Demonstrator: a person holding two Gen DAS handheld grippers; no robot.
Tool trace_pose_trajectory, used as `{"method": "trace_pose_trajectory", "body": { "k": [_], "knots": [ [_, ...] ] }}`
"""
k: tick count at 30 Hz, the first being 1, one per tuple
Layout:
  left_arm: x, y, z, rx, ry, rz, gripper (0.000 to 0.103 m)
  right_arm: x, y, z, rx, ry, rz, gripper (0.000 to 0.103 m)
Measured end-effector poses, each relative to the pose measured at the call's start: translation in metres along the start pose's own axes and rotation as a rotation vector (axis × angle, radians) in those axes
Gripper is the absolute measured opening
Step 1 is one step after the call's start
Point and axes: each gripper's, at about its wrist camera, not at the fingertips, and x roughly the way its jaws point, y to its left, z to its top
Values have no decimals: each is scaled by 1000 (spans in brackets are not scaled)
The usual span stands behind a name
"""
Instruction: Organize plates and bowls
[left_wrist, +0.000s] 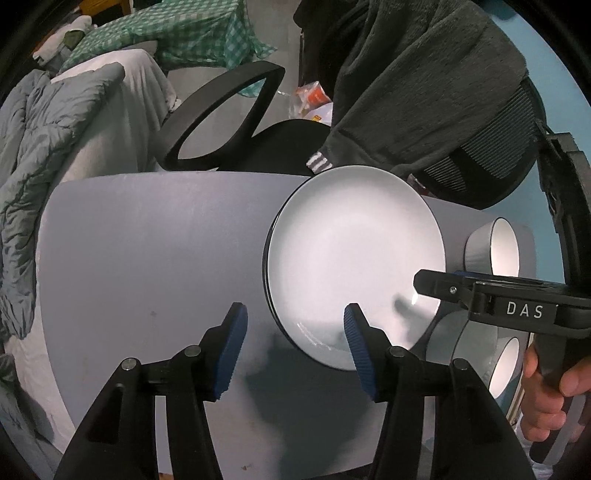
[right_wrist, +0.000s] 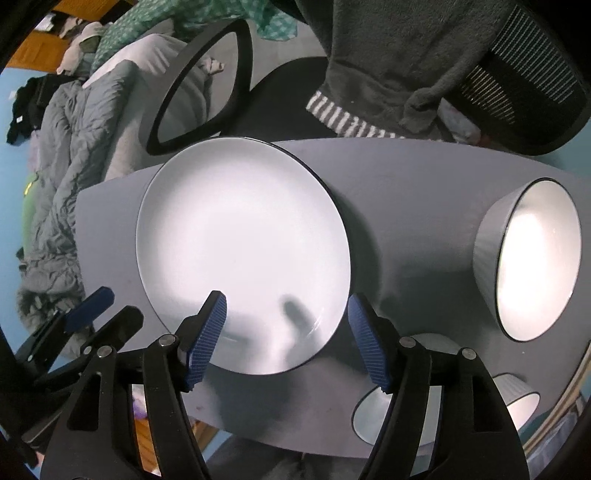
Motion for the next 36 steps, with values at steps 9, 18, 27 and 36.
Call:
{"method": "trace_pose_trajectory", "body": {
  "k": [9,18,27,36],
  "knots": [
    [-51,-7,-18,31,-111,21,62,-50,10,-29,-51,-173,-150,70],
    [-109,-15,-39,74,-224,10,75,-111,17,-62,-53,-365,-224,70],
    [-148,-23,-59,170,-283,23,83,-153,27,-93,-16,-480,-215,70],
    [-173,-19,-77,165,-327,-29,83,-181,40,-134,3,-555,-262,70]
  ]
}}
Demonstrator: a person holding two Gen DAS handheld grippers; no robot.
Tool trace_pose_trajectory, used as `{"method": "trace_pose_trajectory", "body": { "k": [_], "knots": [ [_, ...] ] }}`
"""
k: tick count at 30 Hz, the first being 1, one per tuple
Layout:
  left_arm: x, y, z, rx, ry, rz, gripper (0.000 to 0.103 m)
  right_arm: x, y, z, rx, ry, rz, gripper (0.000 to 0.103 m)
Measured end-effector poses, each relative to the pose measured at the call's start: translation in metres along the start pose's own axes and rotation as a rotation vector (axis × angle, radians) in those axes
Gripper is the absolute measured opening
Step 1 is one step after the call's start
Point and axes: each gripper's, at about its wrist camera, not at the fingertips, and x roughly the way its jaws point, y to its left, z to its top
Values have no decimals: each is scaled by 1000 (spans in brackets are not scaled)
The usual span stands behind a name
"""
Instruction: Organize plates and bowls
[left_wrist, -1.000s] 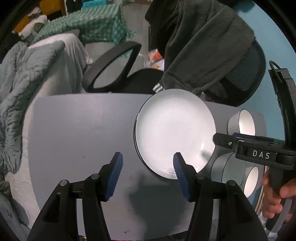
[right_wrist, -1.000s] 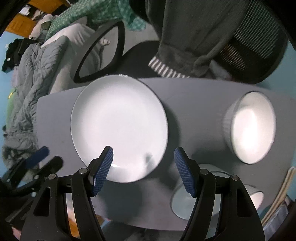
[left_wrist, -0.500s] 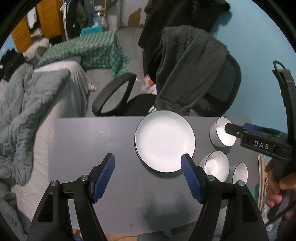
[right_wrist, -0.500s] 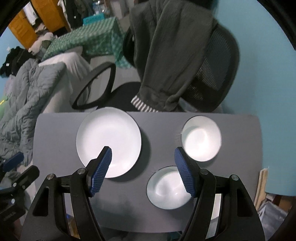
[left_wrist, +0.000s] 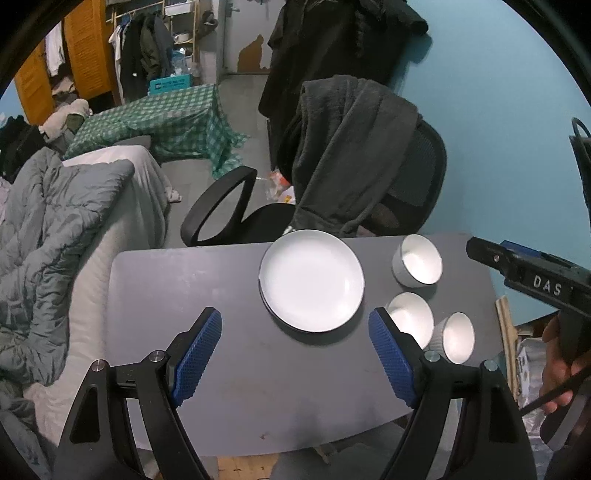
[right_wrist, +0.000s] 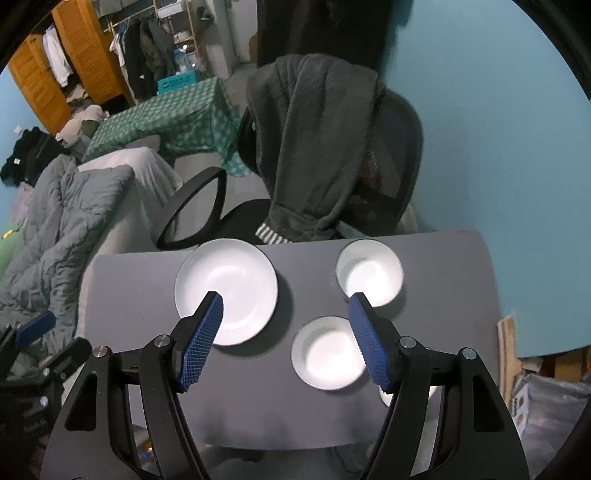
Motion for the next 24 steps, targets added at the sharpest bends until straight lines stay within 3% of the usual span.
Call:
{"method": "trace_pose_trajectory", "body": {
  "k": [9,24],
  "knots": [
    [-25,-8,-6,5,-40,-46,83,-32,-5,-19,34,-32,-35,70],
    [-39,-27,-12,61,-73,-88,83,-40,-21,-38,78,-26,-45,70]
  ]
}}
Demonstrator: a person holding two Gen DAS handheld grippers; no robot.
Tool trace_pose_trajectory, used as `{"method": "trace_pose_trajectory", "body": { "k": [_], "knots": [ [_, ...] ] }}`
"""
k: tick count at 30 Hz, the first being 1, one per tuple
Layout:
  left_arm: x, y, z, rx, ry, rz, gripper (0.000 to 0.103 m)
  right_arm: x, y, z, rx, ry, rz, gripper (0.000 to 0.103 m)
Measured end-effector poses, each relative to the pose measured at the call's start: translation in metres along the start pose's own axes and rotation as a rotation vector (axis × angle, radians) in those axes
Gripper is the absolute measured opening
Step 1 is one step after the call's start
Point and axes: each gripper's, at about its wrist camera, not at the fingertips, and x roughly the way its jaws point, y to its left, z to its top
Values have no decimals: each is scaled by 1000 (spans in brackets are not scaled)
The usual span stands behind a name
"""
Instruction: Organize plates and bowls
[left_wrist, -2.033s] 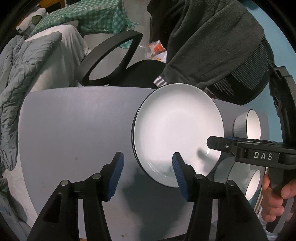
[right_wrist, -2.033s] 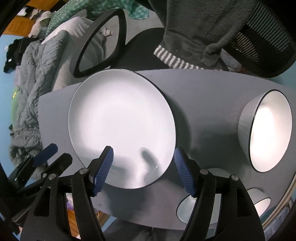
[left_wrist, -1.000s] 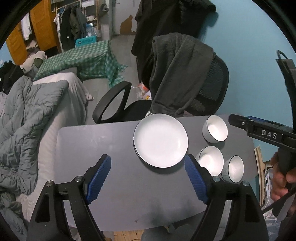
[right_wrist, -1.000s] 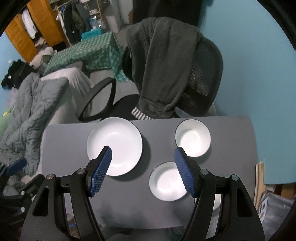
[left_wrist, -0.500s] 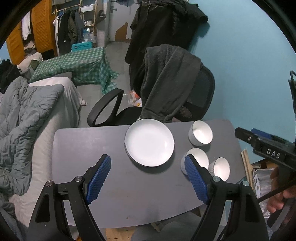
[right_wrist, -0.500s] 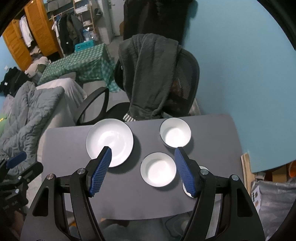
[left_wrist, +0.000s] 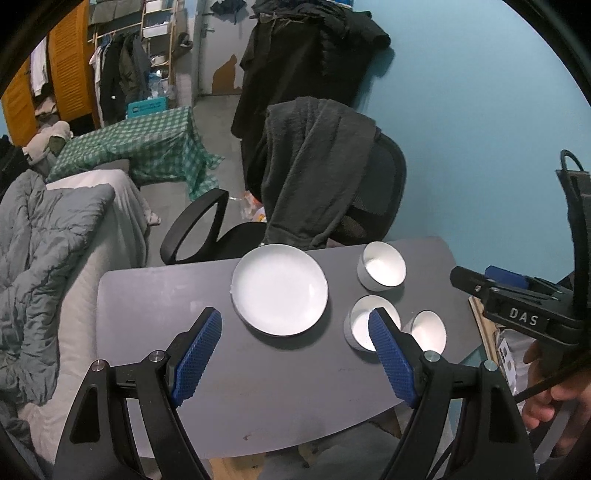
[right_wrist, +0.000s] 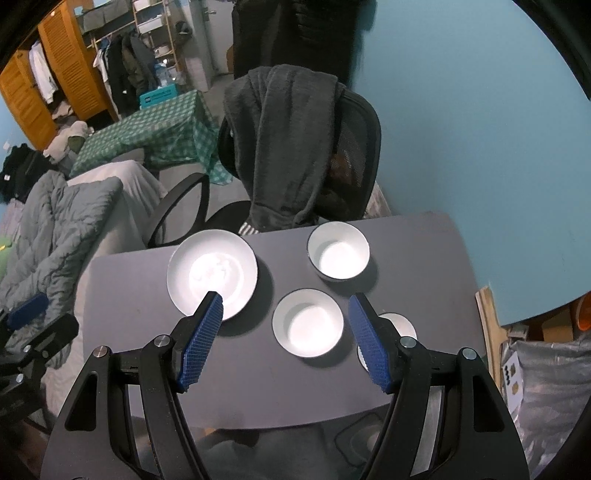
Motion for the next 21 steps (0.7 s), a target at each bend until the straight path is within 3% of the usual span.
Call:
{"method": "trace_pose_trajectory", "body": {
  "k": [21],
  "knots": [
    [12,-49,4,147,42,-100,83,-14,-49,-23,154,-14,-80,70]
  ]
}}
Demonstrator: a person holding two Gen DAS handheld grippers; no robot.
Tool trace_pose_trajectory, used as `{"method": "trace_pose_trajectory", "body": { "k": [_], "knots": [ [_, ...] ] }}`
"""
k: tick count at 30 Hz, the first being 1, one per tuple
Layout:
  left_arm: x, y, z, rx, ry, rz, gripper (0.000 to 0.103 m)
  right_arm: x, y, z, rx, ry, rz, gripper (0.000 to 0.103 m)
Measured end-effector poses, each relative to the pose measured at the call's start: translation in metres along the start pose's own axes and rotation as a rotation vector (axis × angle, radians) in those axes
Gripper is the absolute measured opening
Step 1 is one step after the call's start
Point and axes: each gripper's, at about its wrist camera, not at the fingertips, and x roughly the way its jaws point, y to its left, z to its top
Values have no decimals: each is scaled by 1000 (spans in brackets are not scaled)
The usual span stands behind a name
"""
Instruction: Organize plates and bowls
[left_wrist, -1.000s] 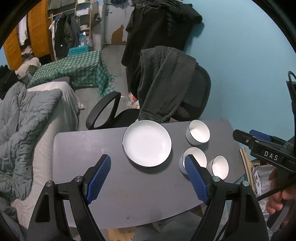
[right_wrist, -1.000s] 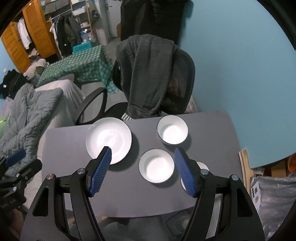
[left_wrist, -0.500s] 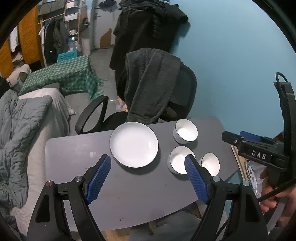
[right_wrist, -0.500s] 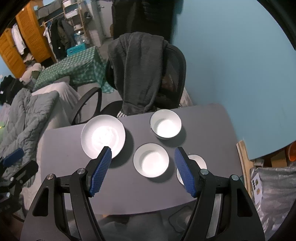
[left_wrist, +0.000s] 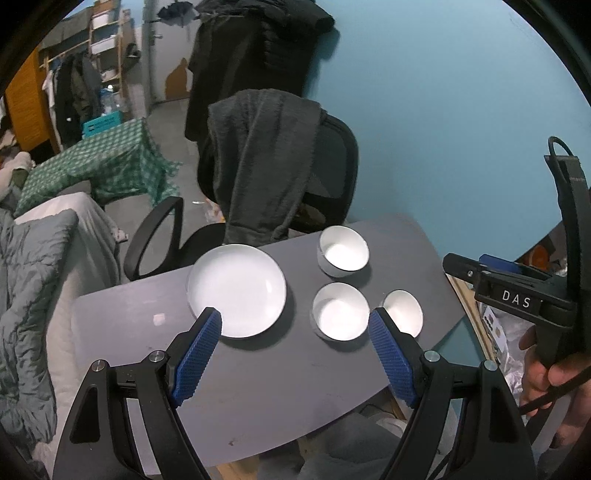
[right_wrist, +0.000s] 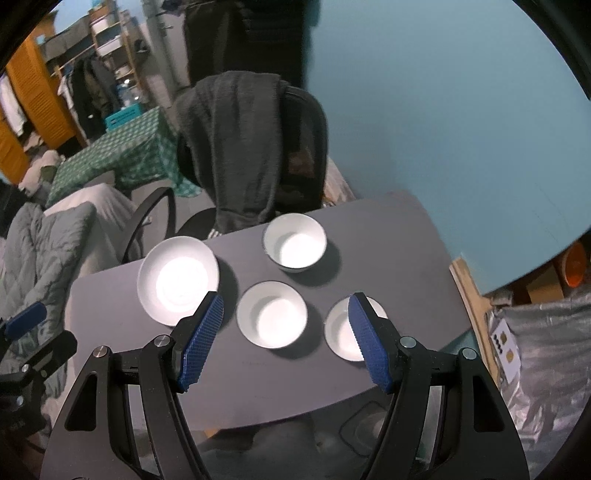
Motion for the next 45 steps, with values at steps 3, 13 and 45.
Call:
{"method": "trace_pose_trajectory", "body": {
  "k": [3,13,45],
  "knots": [
    [3,-7,5,14,3,-17,83,-1,-8,-1,24,3,-13,70],
    [24,-31,21,64,29,-70,83,0,-36,-2,90,11,-60,70],
    [131,-74,44,-3,192,-4,83,71,-114,34,59,130,6,70]
  ]
}}
